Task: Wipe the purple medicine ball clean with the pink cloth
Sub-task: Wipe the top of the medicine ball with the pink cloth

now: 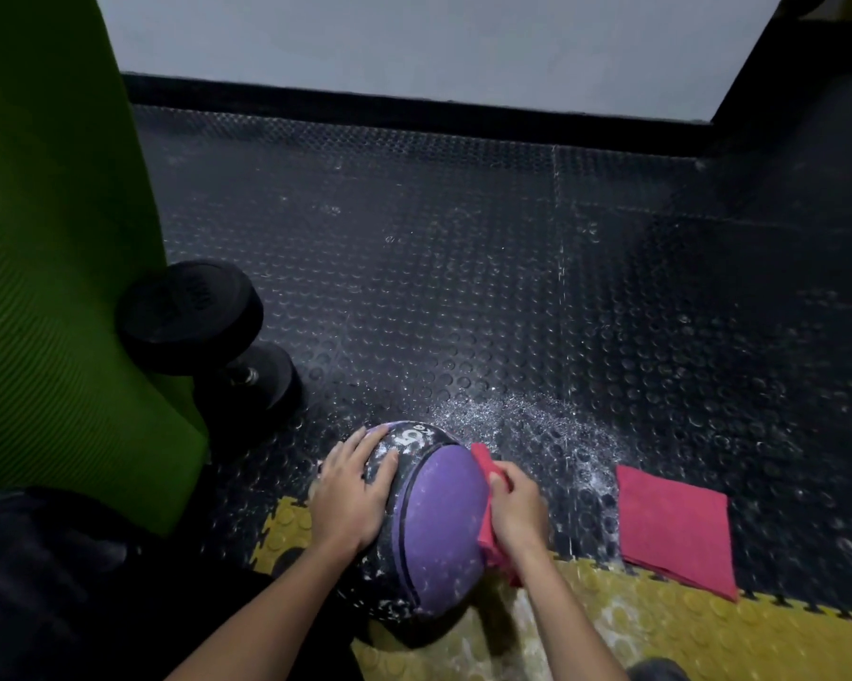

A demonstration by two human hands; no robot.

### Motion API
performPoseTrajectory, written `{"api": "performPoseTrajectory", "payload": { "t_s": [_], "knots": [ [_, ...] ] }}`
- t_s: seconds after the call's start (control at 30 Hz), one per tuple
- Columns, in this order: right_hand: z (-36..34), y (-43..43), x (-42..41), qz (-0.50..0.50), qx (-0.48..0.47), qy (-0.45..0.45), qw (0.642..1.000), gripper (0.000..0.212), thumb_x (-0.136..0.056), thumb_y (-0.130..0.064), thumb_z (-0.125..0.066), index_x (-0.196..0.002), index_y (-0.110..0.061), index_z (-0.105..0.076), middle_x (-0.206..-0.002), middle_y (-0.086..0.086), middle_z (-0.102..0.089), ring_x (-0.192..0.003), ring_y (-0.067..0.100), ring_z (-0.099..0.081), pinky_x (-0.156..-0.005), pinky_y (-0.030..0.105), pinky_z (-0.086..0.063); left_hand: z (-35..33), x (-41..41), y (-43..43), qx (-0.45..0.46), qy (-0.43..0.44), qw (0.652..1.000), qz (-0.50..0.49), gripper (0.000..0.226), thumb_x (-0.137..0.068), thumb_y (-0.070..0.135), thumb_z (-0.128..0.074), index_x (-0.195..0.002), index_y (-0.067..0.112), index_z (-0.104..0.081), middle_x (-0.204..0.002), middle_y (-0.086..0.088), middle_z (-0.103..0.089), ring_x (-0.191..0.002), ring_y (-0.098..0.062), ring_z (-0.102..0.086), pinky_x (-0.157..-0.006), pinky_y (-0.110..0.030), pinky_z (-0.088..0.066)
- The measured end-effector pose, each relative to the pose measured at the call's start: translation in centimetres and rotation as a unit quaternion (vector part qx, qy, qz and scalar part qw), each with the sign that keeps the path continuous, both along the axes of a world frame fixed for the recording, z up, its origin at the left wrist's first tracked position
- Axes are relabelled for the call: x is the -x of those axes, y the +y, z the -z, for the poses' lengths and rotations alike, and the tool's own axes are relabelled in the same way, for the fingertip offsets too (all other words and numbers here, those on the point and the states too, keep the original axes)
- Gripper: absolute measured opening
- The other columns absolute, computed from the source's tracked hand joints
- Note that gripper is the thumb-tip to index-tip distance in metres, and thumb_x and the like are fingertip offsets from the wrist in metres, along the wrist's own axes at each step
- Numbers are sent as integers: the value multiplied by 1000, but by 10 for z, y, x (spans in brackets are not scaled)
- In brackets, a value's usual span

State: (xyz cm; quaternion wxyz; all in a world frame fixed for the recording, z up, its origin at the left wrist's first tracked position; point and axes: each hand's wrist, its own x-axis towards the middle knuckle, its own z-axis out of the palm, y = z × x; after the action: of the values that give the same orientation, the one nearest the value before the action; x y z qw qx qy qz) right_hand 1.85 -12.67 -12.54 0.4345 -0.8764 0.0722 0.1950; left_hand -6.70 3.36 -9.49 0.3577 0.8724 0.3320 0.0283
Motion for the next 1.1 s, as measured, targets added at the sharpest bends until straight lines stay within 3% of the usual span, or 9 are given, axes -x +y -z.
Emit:
{"api": "performPoseTrajectory", "payload": {
  "t_s": [0.1, 0.17, 0.33, 0.43, 0.57, 0.73, 0.87, 0.97, 1.1],
  "knots": [
    [-18, 10, 39, -35, -28, -179, 983, 25, -89, -30, -46, -105, -25, -66, -109, -14, -62, -96, 14, -51, -83, 25, -37, 0, -2, 7, 16, -8, 1000, -20, 62, -78, 61, -30, -132, 39, -49, -145, 10, -42, -136, -13, -33, -110, -44, -30],
    [-16, 11, 49, -61, -49, -229, 970, 36, -87, -41, -39, -107, -26, -66, -111, -19, -58, -99, 8, -46, -85, 22, -34, 0, -2, 10, 24, -15, 999, -25, 62, -78, 60, -30, -132, 37, -50, -145, 8, -42, -135, -14, -35, -110, -44, -30],
    [13, -9, 19, 69, -65, 9, 995, 28, -94, -19, -45, -116, -16, -61, -118, 4, -63, -104, 22, -56, -92, 36, -44, 0, -1, 2, 7, -4, 1000, -26, 45, -92, 57, -38, -134, 42, -46, -147, 10, -38, -137, -14, -31, -110, -47, -29],
    [-4, 5, 34, 80, -66, -66, 992, 24, -92, -18, -51, -110, -22, -65, -113, -5, -64, -102, 19, -56, -88, 31, -44, -2, -7, 1, -5, 3, 1000, -24, 41, -94, 49, -42, -134, 41, -46, -147, 11, -38, -137, -13, -31, -110, -47, -29],
    [-15, 17, 55, -10, -86, -207, 975, 25, -90, -25, -51, -109, -26, -66, -115, -18, -57, -107, 2, -46, -96, 20, -33, 1, -5, 8, 23, -4, 999, -32, 54, -84, 60, -33, -132, 41, -48, -146, 10, -41, -136, -12, -33, -110, -45, -30],
    [1, 4, 7, 54, -93, 15, 994, 26, -94, -26, -46, -115, -22, -61, -116, 1, -63, -99, 18, -57, -90, 35, -46, -1, -5, 2, 3, 14, 999, -40, 42, -95, 49, -40, -135, 41, -43, -148, 10, -36, -138, -14, -29, -110, -49, -27],
    [-19, 22, 32, 36, -68, -117, 990, 17, -85, -37, -57, -98, -29, -64, -106, -10, -64, -98, 13, -55, -86, 33, -43, -5, -8, -4, -7, 16, 999, -43, 42, -95, 48, -41, -136, 41, -44, -149, 11, -35, -138, -12, -27, -111, -47, -26],
    [-29, 28, 55, -44, -40, -248, 967, 26, -78, -51, -50, -88, -34, -66, -104, -21, -62, -102, 3, -51, -86, 32, -37, -3, -5, -7, -20, 18, 999, -38, 43, -94, 49, -41, -137, 40, -43, -149, 11, -35, -139, -12, -27, -111, -47, -27],
    [-27, 24, 4, -42, -59, -110, 991, 21, -87, -39, -55, -105, -34, -64, -116, -14, -61, -103, 10, -54, -89, 32, -44, -5, -10, -10, -21, 31, 999, -38, 44, -94, 50, -38, -138, 41, -40, -150, 12, -33, -139, -14, -25, -112, -50, -24]
  ]
}}
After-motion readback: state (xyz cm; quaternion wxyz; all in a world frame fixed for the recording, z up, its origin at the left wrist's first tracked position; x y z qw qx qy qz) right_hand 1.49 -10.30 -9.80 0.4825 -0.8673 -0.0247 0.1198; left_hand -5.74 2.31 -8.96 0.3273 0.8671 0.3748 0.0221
